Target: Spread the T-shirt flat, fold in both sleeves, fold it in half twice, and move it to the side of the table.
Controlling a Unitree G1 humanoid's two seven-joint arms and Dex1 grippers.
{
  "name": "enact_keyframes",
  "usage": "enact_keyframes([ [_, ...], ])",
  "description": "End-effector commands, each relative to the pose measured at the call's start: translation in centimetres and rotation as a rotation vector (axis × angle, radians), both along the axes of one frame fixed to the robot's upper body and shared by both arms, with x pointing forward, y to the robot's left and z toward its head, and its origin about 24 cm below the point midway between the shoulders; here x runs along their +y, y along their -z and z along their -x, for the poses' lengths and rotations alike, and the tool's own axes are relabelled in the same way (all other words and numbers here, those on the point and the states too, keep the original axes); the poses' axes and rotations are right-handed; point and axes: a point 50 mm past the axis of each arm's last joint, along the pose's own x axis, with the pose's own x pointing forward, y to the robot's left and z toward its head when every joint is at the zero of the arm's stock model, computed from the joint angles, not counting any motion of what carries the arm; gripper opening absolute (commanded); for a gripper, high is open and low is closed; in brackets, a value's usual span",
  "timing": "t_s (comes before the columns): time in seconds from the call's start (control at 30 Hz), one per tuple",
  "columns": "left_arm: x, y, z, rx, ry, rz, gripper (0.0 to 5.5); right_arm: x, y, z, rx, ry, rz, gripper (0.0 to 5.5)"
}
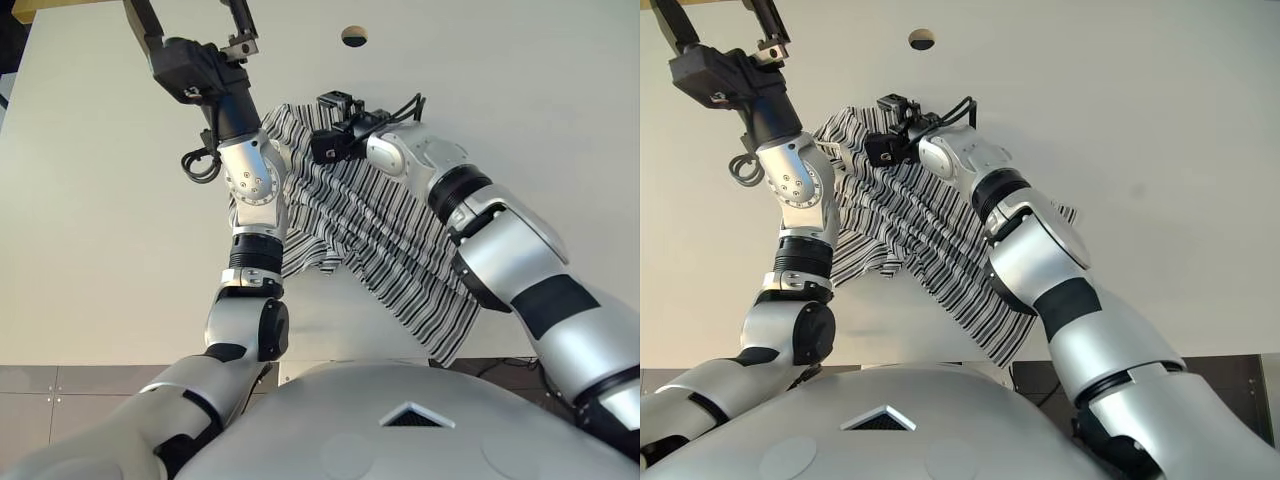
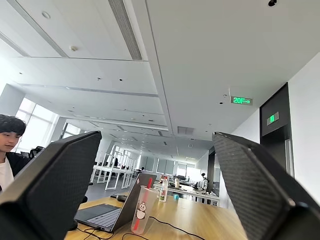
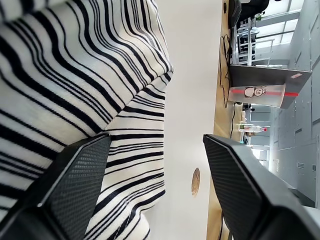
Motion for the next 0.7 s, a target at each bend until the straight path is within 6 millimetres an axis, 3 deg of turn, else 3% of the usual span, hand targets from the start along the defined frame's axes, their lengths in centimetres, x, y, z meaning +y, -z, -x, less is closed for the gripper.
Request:
enact_keyframes([
  [0.03,-0.7,-0.2,-0.2,0.002,0.027,-0.013,4.14,-3.1,2.3,0.1,0.108,0.121,0.068,3.42],
  [0.1,-0.7,-0.2,-0.2,0.001,0.036,-0.02,4.14,-5.5,2.6,-0.4,0.133,0.209,0.049,3.42],
  [0.2,-0.9,-0.1,-0.2,0.011,0.059,-0.06,4.14,-11.6,2.5,-1.5,0.132,0.423,0.019,3.42],
  [0.33,-1.8,0.1,-0.3,0.038,0.085,-0.117,4.14,-18.0,2.5,-1.3,0.11,0.62,0.006,3.42],
  [0.5,-0.4,1.2,0.1,0.114,0.064,-0.228,4.14,-23.6,1.9,-0.6,0.078,0.836,-0.076,3.42],
  [0.7,1.7,4.2,-0.2,0.334,0.008,-0.624,4.14,-24.8,1.6,-0.4,-0.003,0.911,-0.147,3.42],
])
